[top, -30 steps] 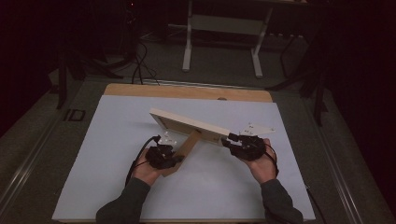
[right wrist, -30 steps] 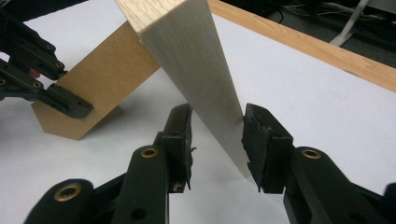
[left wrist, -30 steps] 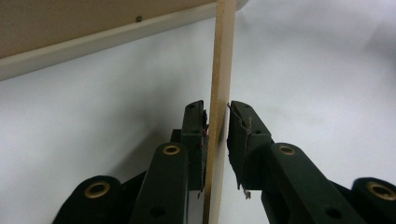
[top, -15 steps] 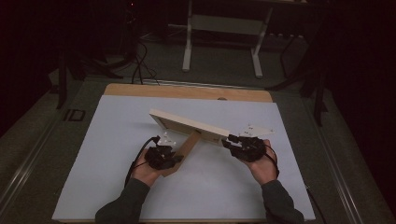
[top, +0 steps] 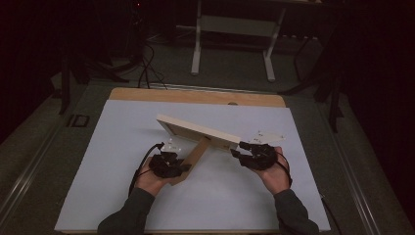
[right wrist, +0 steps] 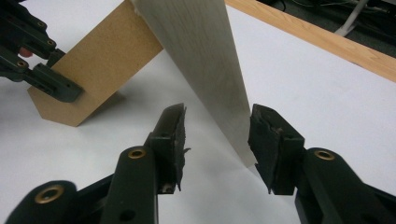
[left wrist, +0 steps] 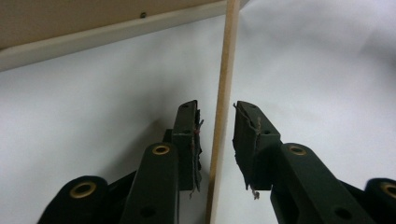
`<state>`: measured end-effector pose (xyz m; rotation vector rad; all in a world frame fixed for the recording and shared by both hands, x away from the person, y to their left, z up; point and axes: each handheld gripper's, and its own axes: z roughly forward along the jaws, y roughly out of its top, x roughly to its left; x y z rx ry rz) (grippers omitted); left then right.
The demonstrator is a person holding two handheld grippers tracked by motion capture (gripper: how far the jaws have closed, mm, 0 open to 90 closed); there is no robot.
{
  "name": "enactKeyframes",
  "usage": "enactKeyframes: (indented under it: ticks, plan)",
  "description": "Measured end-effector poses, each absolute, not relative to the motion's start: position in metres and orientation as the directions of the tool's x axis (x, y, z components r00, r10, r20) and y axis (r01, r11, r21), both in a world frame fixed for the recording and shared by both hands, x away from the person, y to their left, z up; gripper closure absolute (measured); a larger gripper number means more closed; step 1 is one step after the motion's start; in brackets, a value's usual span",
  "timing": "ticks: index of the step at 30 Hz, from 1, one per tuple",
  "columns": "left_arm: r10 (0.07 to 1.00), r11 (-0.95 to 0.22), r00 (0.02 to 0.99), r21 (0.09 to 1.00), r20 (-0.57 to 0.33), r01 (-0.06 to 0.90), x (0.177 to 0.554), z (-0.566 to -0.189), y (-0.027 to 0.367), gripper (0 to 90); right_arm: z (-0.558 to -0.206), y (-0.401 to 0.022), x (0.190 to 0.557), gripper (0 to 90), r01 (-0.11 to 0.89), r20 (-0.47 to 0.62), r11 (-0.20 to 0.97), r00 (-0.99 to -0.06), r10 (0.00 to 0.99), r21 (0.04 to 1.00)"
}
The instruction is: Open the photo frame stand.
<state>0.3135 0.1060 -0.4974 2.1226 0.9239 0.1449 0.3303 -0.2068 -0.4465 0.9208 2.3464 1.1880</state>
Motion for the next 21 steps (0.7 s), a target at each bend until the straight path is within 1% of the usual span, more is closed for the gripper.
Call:
enactKeyframes:
  ticks: [10, 18, 21]
  plan:
    - [0.656, -0.369, 0.716, 0.727, -0.237, 0.579, 0.309, -0.495, 0.115, 68.2, -0.448, -0.211, 0.329, 52.9, 0.398, -0.022, 0.449, -0.728, 0.685, 0.8]
    - [0.671, -0.32, 0.695, 0.745, -0.258, 0.585, 0.303, -0.493, 0.126, 69.5, -0.447, -0.217, 0.328, 52.7, 0.407, -0.024, 0.456, -0.725, 0.688, 0.792]
    - [0.679, -0.314, 0.69, 0.75, -0.252, 0.583, 0.301, -0.492, 0.128, 69.9, -0.447, -0.219, 0.327, 52.6, 0.408, -0.027, 0.462, -0.726, 0.687, 0.787]
